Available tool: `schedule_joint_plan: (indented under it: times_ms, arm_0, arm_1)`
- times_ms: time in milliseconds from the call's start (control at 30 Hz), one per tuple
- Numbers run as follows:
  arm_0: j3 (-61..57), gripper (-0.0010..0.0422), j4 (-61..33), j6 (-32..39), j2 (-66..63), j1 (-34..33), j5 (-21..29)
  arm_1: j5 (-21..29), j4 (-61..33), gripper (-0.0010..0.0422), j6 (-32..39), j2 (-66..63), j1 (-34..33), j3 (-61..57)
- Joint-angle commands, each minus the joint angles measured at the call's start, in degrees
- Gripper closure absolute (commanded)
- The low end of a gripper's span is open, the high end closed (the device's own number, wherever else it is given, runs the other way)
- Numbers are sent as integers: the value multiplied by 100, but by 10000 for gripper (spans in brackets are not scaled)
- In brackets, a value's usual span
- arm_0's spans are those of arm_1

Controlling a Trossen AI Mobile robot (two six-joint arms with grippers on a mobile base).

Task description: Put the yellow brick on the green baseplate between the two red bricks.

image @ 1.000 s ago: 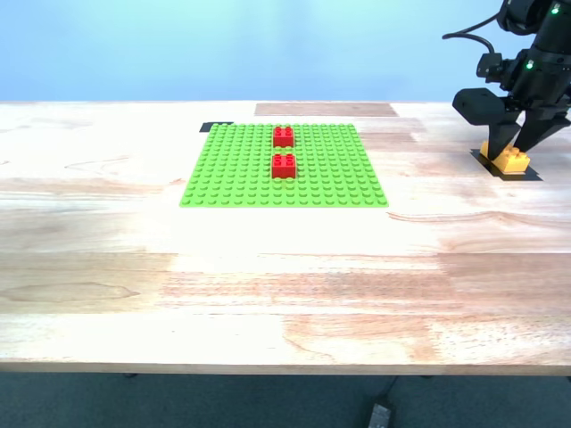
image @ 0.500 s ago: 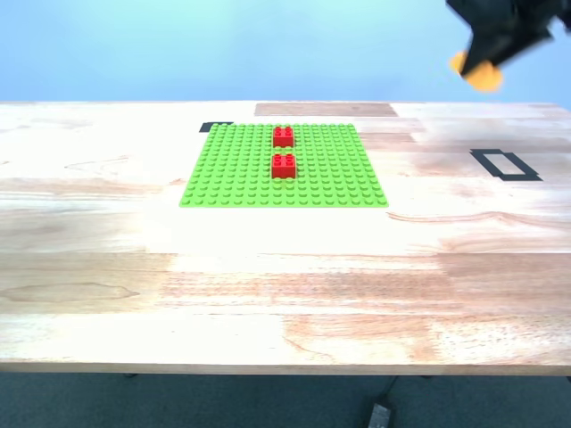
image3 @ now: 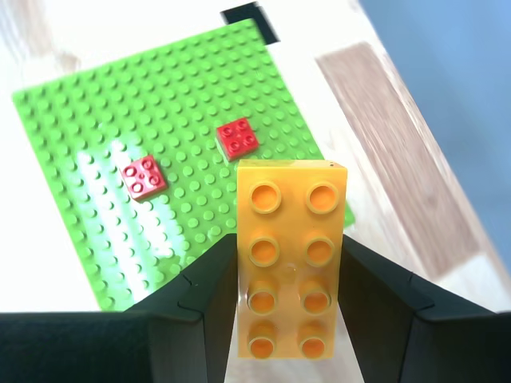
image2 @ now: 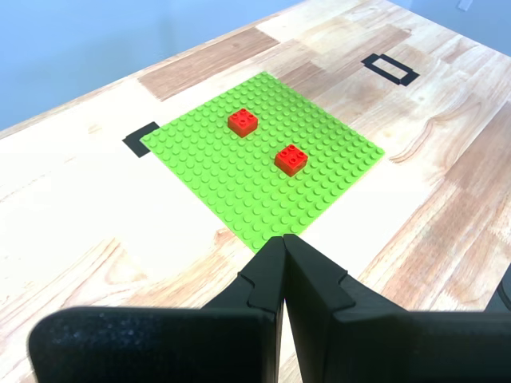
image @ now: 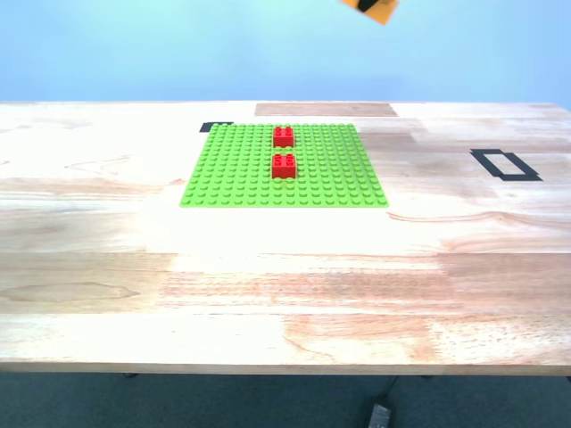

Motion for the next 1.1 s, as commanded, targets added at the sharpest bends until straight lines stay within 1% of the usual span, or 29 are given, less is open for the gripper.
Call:
schedule_joint_plan:
  times_ms: [33,167,267,433,533,700,1000,1100]
  arm_0:
    - [2,413,7,-7,-26,0,0]
    - [2,412,9,-7,-72,0,0]
    - [2,412,4,-7,-83,0,0]
    - [2,413,7,-4,-81,0,0]
    - [2,413,7,-4,-81,0,0]
    - [2,412,11,-7,-83,0,0]
    - [2,412,4,-2,-83,0,0]
    - [2,412,0,-2,-83,0,0]
  arm_1:
    - [33,-216,407,-610,389,280,321]
    - [479,-216,407,-966,918,651,568]
    - [597,-223,407,-1014,1331,841,723]
    - [623,-219,407,-1296,1915,990,870]
    - [874,-181,407,-1469,2173,997,927]
    - [894,-170,407,-1641,2507,1073,1029]
    - [890,-96,407,-1631,2909,1290,1178]
    - [874,-81,407,-1526,3040,1287,1303]
